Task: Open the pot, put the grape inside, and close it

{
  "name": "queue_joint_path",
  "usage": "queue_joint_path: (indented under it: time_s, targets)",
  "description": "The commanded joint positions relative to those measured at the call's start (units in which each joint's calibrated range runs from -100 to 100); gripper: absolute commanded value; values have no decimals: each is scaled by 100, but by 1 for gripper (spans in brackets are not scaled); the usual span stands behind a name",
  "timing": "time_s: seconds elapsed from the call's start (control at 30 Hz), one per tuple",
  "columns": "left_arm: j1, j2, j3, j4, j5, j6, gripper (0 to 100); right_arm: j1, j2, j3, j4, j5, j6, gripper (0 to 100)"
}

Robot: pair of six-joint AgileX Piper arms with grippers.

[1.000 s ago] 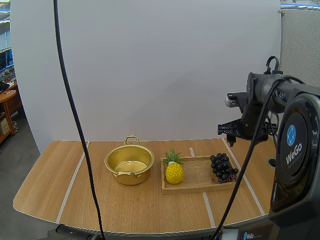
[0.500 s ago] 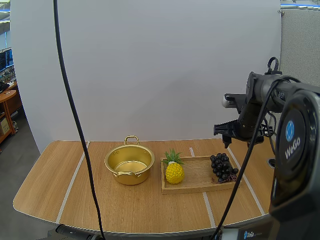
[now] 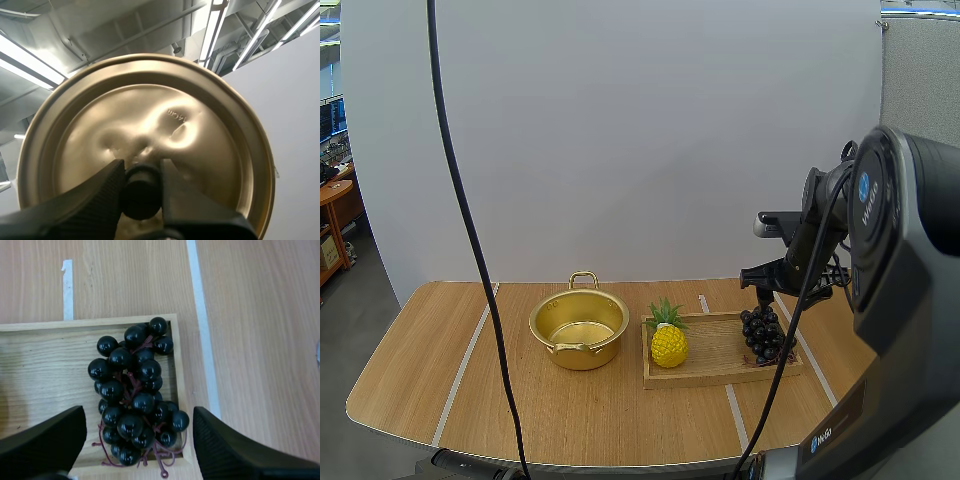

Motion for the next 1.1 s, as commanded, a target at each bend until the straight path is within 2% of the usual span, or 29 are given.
queue_joint_path:
  time_s: [0.0,0.43,1.07]
  targets:
    - [-11,-33,-41,12,-192,-29,0,-28,224,-39,112,-277,-143,100]
    - [-11,-33,-41,12,-192,-29,0,171,687,-39,131,-662,-276,100]
    - [-11,-33,-41,12,-192,-29,0,169,687,-39,95,-1279,-307,100]
